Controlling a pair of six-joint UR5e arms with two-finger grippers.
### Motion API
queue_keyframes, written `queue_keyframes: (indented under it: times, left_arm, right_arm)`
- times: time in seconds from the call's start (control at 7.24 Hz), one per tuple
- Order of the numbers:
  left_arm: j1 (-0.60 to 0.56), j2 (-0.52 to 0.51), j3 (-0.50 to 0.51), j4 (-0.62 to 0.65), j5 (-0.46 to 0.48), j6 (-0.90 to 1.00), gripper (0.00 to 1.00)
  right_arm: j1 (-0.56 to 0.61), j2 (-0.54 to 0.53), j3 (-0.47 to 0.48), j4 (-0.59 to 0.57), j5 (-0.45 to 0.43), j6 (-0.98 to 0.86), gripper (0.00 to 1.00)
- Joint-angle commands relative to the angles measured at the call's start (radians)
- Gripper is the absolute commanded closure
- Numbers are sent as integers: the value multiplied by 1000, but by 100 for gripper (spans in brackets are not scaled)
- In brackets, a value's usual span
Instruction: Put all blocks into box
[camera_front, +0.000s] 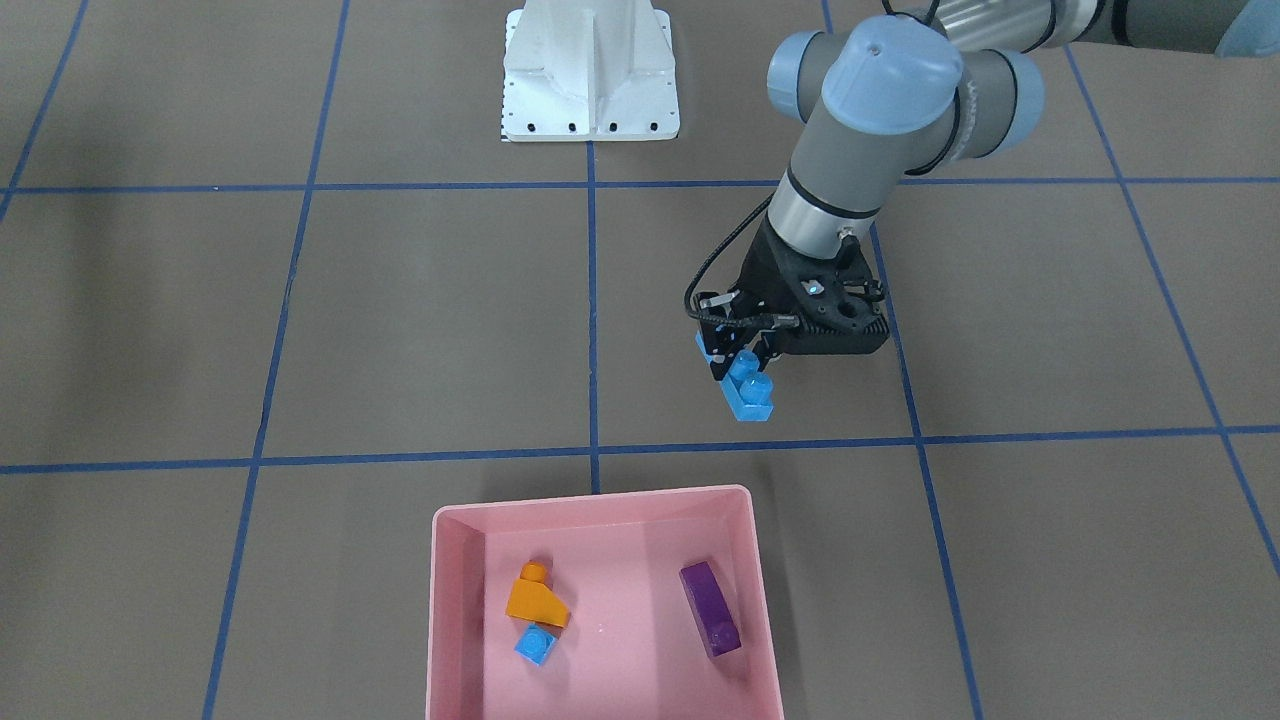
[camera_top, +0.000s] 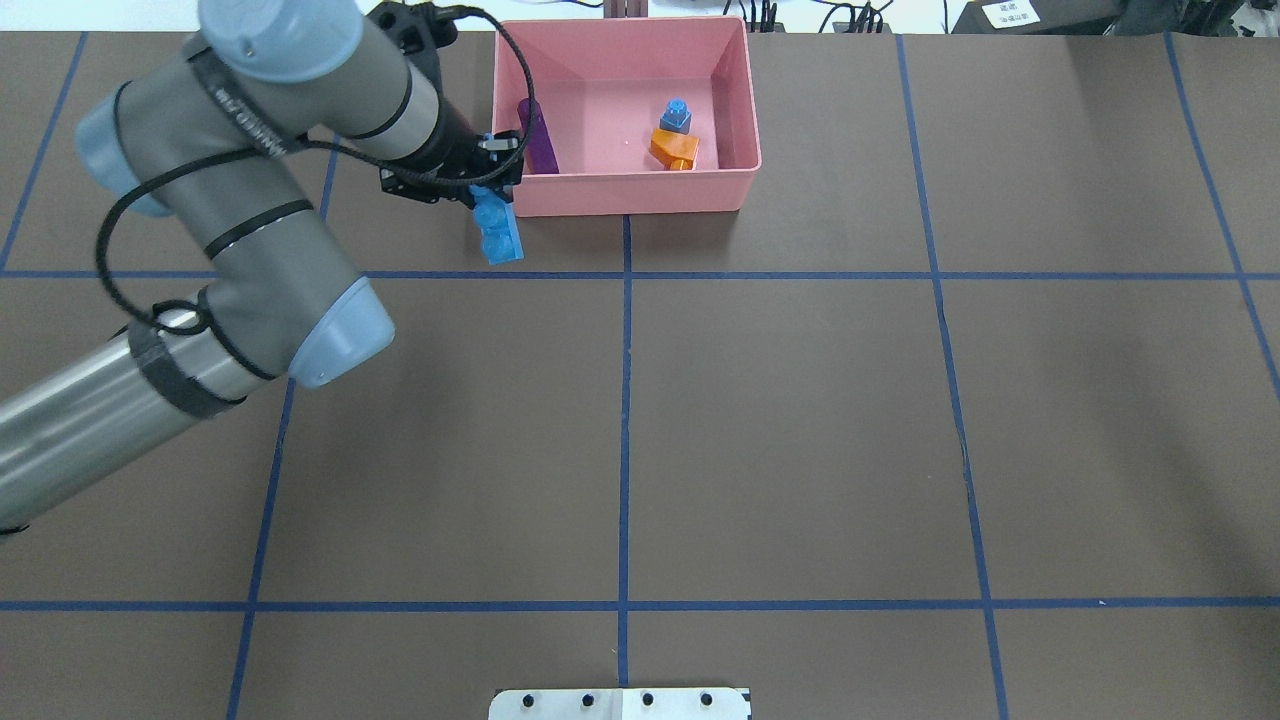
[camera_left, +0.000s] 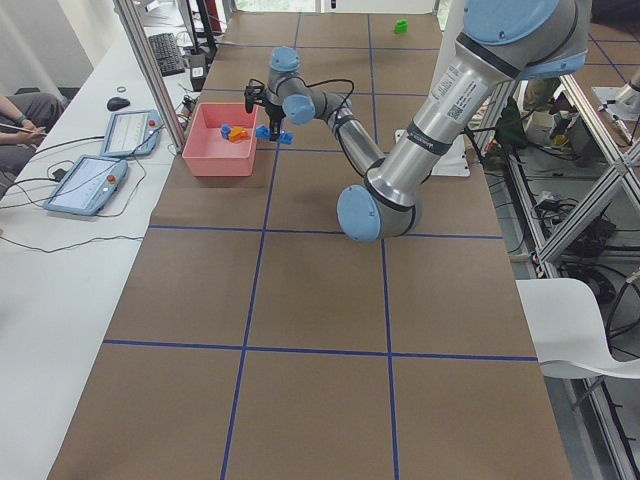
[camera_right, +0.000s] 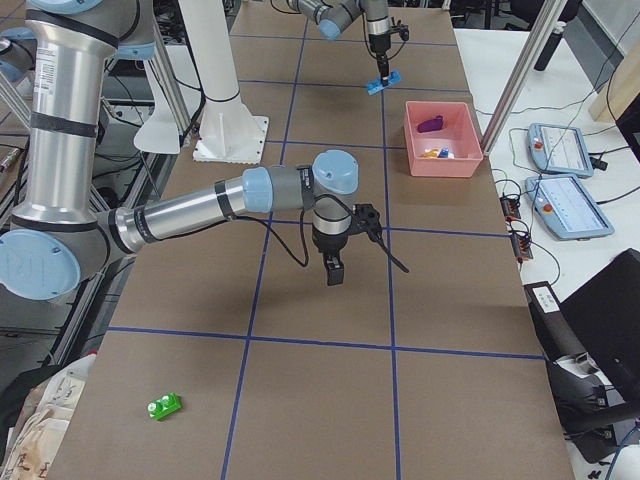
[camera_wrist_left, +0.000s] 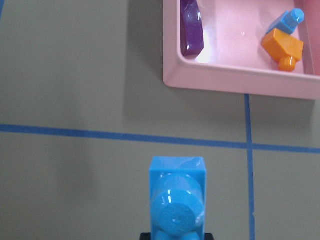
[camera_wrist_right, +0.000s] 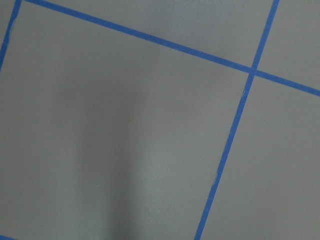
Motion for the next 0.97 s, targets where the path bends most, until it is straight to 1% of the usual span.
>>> queue_keyframes:
  times: [0.0,0.14,0.28,0.41,0.55,0.69,0.83]
  left_arm:
    - [-62,-232,318,-1,-39,3,100]
    - [-73,-323,442,-1,-38,38,100]
    - [-79,-383,526,-6,-35,41,100]
    - [-76,-438,621,-10,-30,37,100]
    - [-74,-510,729,-12,-29,35,100]
    - [-70,-515,767,-30,-27,34,85]
    - [-65,-515,773,-35,-29,35,19]
  right_arm:
    - [11,-34,-7,0,15,-26,1]
    - [11,-57,-4,0,14,-30,1]
    - [12,-68,-4,0,14,-35,1]
    - [11,-106,-2,11,12,-51,1]
    - [12,-137,-7,79,15,-52,1]
    - [12,-159,-7,94,17,-49,1]
    - [14,-163,-7,94,17,-52,1]
